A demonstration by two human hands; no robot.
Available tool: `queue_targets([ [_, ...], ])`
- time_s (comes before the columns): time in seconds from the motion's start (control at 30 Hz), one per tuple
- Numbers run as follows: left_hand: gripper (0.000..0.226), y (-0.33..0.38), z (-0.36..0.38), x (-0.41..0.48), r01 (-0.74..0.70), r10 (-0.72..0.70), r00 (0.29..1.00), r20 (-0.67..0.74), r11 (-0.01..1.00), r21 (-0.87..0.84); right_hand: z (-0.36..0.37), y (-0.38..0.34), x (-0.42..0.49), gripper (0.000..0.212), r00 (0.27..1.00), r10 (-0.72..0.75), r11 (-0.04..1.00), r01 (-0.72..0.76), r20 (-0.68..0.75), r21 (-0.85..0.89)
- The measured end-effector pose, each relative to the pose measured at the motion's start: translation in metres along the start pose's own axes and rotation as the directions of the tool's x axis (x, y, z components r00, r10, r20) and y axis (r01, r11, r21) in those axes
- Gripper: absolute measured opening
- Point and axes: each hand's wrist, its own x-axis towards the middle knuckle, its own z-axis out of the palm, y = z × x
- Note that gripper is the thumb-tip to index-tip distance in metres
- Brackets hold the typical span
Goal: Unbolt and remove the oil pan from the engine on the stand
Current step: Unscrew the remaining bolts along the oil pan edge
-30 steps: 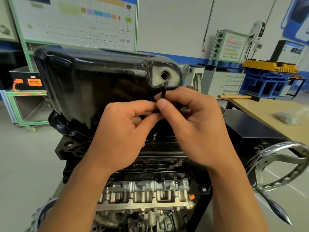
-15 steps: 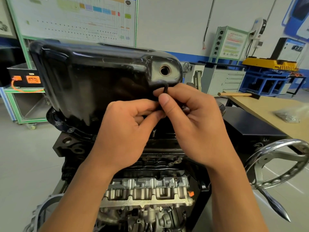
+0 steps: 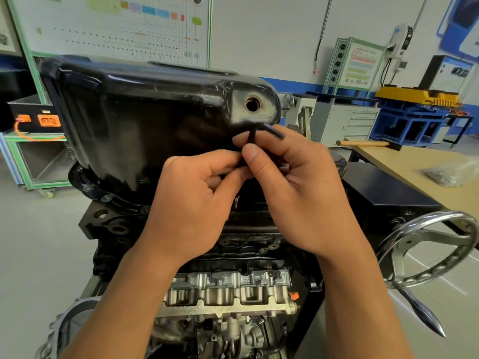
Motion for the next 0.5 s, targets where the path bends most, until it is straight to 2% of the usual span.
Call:
queue_targets([
  [0.07, 0.007, -0.0008, 0.0029, -0.0001, -0.003, 0.004, 0.998, -0.070, 1.000, 0.005, 0.0018, -0.0008, 0.0001, 0.009, 0.998, -0.017, 0.999, 0.019, -0.065, 0.028],
  [0.13, 0.010, -0.0021, 0.0056, 0.0005, -0.004, 0.012, 0.991, -0.137, 0.999, 0.053, 0.0043, -0.0013, 0.0004, 0.005, 0.990, -0.023, 0.997, 0.033, -0.137, 0.071],
  [0.2, 0.007, -0.0020, 0.0054, 0.0006, -0.006, 0.015, 0.989, -0.148, 0.998, 0.065, 0.0055, -0.0008, 0.0006, 0.007, 0.987, -0.022, 0.995, 0.037, -0.161, 0.093],
  [0.23, 0.003, -0.0013, 0.0038, 0.0004, -0.009, 0.015, 0.994, -0.109, 0.999, 0.051, 0.0051, -0.0004, 0.0006, 0.006, 0.990, -0.024, 0.995, 0.037, -0.138, 0.090],
  [0.37, 0.020, -0.0008, -0.0027, -0.0008, 0.029, -0.026, 0.996, 0.082, 0.999, -0.027, 0.0012, -0.0002, -0.0001, 0.014, 1.000, -0.018, 1.000, 0.018, -0.015, 0.017],
  [0.5, 0.016, 0.0007, 0.0021, 0.0014, 0.016, -0.017, 0.999, -0.036, 0.999, -0.033, 0.0030, -0.0025, -0.0006, 0.017, 1.000, -0.011, 1.000, 0.011, 0.006, -0.006],
])
